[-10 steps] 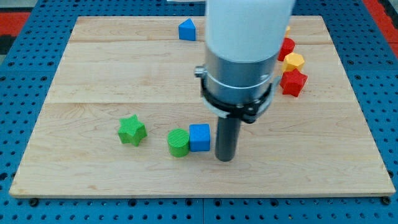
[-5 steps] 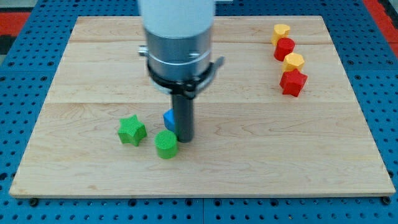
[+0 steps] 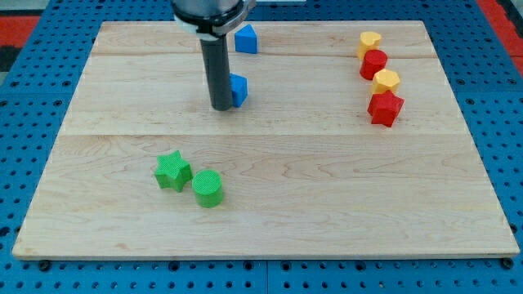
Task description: Move the blue cube down to the blue triangle
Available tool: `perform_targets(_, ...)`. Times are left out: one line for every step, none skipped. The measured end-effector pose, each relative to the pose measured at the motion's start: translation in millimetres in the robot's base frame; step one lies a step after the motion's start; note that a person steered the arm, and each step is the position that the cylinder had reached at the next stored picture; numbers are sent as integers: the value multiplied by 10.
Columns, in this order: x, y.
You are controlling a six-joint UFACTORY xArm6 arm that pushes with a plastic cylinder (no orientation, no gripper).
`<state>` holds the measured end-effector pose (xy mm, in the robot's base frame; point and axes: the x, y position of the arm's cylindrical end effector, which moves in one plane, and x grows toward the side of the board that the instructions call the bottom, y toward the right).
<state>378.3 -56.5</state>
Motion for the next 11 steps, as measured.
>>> perform_targets(-204,1)
perform_targets(-340,27)
perform_targets(-332,76)
perform_targets(-302,178)
perform_targets(-302,353)
perform_targets(-315,429)
perform_targets(-323,696)
perform_targets(-445,732)
perform_targets(-586,704)
perform_targets(-591,704)
perform_targets(-581,564)
